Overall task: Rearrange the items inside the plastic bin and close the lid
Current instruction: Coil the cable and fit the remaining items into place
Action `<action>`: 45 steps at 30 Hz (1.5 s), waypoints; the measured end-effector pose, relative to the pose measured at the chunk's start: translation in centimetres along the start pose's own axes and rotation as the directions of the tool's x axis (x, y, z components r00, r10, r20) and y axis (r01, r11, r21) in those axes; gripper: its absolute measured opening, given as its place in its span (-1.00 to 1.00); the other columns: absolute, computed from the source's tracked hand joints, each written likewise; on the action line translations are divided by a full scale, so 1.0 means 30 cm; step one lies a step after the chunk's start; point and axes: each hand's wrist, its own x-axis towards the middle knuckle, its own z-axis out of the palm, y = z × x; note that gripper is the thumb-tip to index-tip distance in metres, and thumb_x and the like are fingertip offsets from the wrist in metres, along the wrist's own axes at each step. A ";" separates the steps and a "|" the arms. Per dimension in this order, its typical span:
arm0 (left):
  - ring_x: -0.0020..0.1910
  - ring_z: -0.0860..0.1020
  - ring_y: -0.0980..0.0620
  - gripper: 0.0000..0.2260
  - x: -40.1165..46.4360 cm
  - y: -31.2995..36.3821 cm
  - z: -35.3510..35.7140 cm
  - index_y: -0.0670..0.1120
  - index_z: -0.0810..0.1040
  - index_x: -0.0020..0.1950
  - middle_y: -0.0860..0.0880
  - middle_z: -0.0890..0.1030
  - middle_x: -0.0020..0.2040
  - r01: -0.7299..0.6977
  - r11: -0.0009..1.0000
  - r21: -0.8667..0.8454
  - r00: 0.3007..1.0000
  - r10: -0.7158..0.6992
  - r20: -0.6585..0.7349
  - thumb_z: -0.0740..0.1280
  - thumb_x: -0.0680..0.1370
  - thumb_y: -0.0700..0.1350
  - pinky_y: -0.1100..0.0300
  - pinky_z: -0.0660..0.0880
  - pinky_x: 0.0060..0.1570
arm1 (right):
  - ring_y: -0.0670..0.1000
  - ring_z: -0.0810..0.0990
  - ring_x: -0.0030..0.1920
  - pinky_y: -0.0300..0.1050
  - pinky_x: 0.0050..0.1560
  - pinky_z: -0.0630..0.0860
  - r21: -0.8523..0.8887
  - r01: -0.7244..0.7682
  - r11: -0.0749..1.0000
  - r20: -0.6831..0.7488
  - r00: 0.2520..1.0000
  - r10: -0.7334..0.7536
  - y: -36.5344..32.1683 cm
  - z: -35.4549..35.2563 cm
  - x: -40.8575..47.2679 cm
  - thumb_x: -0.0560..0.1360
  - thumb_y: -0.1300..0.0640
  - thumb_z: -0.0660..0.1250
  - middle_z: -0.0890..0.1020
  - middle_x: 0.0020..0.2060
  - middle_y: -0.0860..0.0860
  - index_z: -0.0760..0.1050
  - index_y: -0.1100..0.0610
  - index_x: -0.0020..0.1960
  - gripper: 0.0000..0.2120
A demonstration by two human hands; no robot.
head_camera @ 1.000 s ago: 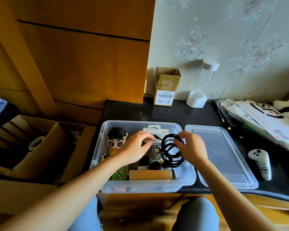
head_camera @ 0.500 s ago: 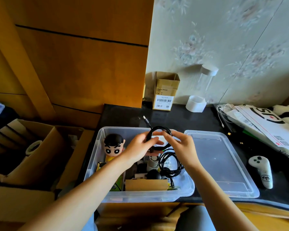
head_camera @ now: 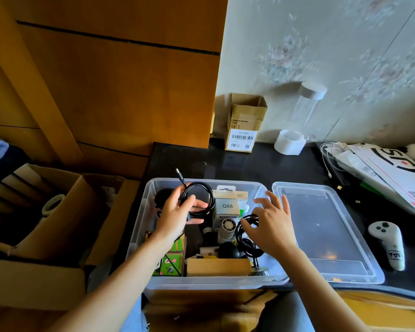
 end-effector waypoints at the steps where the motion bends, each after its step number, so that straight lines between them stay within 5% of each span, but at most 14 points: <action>1: -0.21 0.66 0.06 -0.82 0.004 0.002 -0.003 -0.05 0.42 0.17 -0.12 0.65 -0.18 -0.006 1.000 -0.025 1.000 0.006 -0.001 0.14 0.63 -0.25 0.09 0.61 -0.27 | 0.01 0.20 0.44 0.11 0.49 -0.14 0.000 0.011 1.000 -0.005 1.000 -0.011 0.003 0.000 -0.001 0.47 -0.26 0.19 0.54 0.22 -0.08 0.66 0.00 -0.14 -0.59; 5: -0.22 0.66 0.06 -0.85 0.022 0.009 -0.013 -0.14 0.40 0.18 -0.14 0.62 -0.14 -0.027 1.000 -0.002 1.000 0.027 0.003 0.13 0.63 -0.25 0.10 0.61 -0.28 | -0.01 0.45 0.14 0.07 0.44 0.11 0.080 0.040 0.996 -0.063 0.997 -0.035 0.003 -0.004 -0.003 0.47 -0.24 0.24 0.60 -0.13 -0.08 0.59 0.06 -0.16 -0.62; 7: -0.19 0.64 0.04 -0.83 0.024 0.005 -0.011 -0.16 0.38 0.21 -0.15 0.62 -0.13 -0.034 0.999 0.015 0.999 0.034 0.009 0.12 0.63 -0.25 0.08 0.61 -0.26 | -0.01 0.47 -0.20 -0.04 0.10 0.43 0.226 0.039 0.973 -0.100 0.995 -0.017 -0.003 -0.021 -0.005 0.47 -0.19 0.27 0.51 -0.35 -0.10 0.52 0.09 -0.26 -0.64; 9: -0.15 0.63 0.02 -0.81 0.021 0.001 -0.007 -0.14 0.36 0.23 -0.15 0.61 -0.14 -0.044 0.999 0.029 0.999 0.043 0.032 0.11 0.64 -0.26 0.09 0.61 -0.26 | 0.01 0.42 -0.39 -0.17 -0.33 0.38 0.344 -0.014 0.939 -0.140 0.988 0.066 -0.013 -0.042 -0.008 0.48 -0.14 0.30 0.47 -0.47 -0.08 0.49 0.11 -0.28 -0.66; 12: -0.14 0.61 0.04 -0.79 0.020 -0.007 0.003 -0.03 0.33 0.22 -0.11 0.60 -0.15 -0.055 0.998 0.039 0.998 0.053 0.042 0.10 0.64 -0.26 0.15 0.59 -0.30 | 0.01 0.49 -0.44 -0.14 -0.42 0.36 0.513 -0.150 0.845 -0.184 0.943 0.279 -0.022 -0.076 -0.006 0.49 -0.10 0.31 0.54 -0.48 0.00 0.47 0.11 -0.24 -0.71; 17: -0.08 0.61 0.02 -0.78 0.027 -0.016 0.002 -0.02 0.33 0.24 -0.07 0.61 -0.12 -0.064 0.996 0.068 0.998 0.062 0.031 0.11 0.64 -0.25 0.18 0.58 -0.31 | -0.20 0.48 -0.52 -0.43 -0.46 0.34 0.846 -0.132 0.517 -0.063 0.938 0.342 -0.073 -0.129 0.009 0.55 0.08 0.27 0.55 -0.52 0.01 0.37 0.05 -0.25 -0.79; 22: -0.09 0.61 -0.01 -0.79 0.033 -0.017 -0.003 -0.06 0.37 0.23 -0.08 0.61 -0.12 -0.043 0.999 0.010 0.998 0.043 0.035 0.11 0.63 -0.25 0.19 0.58 -0.35 | -0.01 0.58 -0.40 -0.20 -0.29 0.55 0.991 -0.130 0.029 0.123 0.974 0.190 -0.130 -0.155 0.034 0.60 0.11 0.18 0.53 -0.46 -0.02 0.41 0.16 -0.18 -0.79; 26: -0.24 0.64 0.11 -0.82 0.032 -0.006 -0.007 0.00 0.43 0.11 -0.02 0.59 -0.11 -0.034 0.997 -0.075 0.998 0.037 0.044 0.13 0.63 -0.25 0.17 0.59 -0.38 | -0.06 0.53 -0.41 -0.18 -0.34 0.53 0.954 -0.202 -0.223 0.207 0.978 0.002 -0.178 -0.167 0.062 0.60 0.07 0.17 0.51 -0.41 -0.03 0.45 0.13 -0.14 -0.80; 34: -0.15 0.67 0.02 -0.83 0.017 0.002 -0.015 -0.05 0.54 0.13 -0.02 0.69 -0.11 0.047 0.995 -0.092 0.986 -0.032 0.165 0.20 0.60 -0.14 0.12 0.60 -0.32 | -0.01 0.62 -0.33 0.01 -0.16 0.57 0.978 -0.206 -0.035 0.209 0.969 0.136 -0.260 -0.136 0.094 0.60 0.11 0.18 0.58 -0.42 -0.07 0.45 0.16 -0.12 -0.83; 39: 0.03 0.63 -0.15 -0.59 0.013 -0.003 -0.015 -0.11 0.52 0.22 -0.19 0.65 0.05 0.145 0.977 -0.159 0.958 -0.099 0.270 0.19 0.51 0.12 0.08 0.59 -0.27 | -0.20 0.64 -0.24 -0.40 -0.28 0.51 0.981 -0.183 0.059 0.152 0.926 0.346 -0.291 -0.119 0.110 0.61 0.13 0.15 0.66 -0.25 -0.05 0.43 0.12 -0.10 -0.85; 45: 0.08 0.61 -0.15 -0.49 0.019 -0.003 -0.017 -0.07 0.52 0.26 -0.20 0.65 0.03 0.217 0.924 -0.316 0.935 -0.104 0.338 0.25 0.45 0.23 0.02 0.58 -0.08 | -0.21 0.53 -0.20 -0.50 -0.26 0.40 0.952 -0.134 0.275 0.041 0.947 0.318 -0.348 -0.078 0.086 0.59 0.18 0.19 0.56 -0.21 -0.06 0.45 0.16 -0.05 -0.91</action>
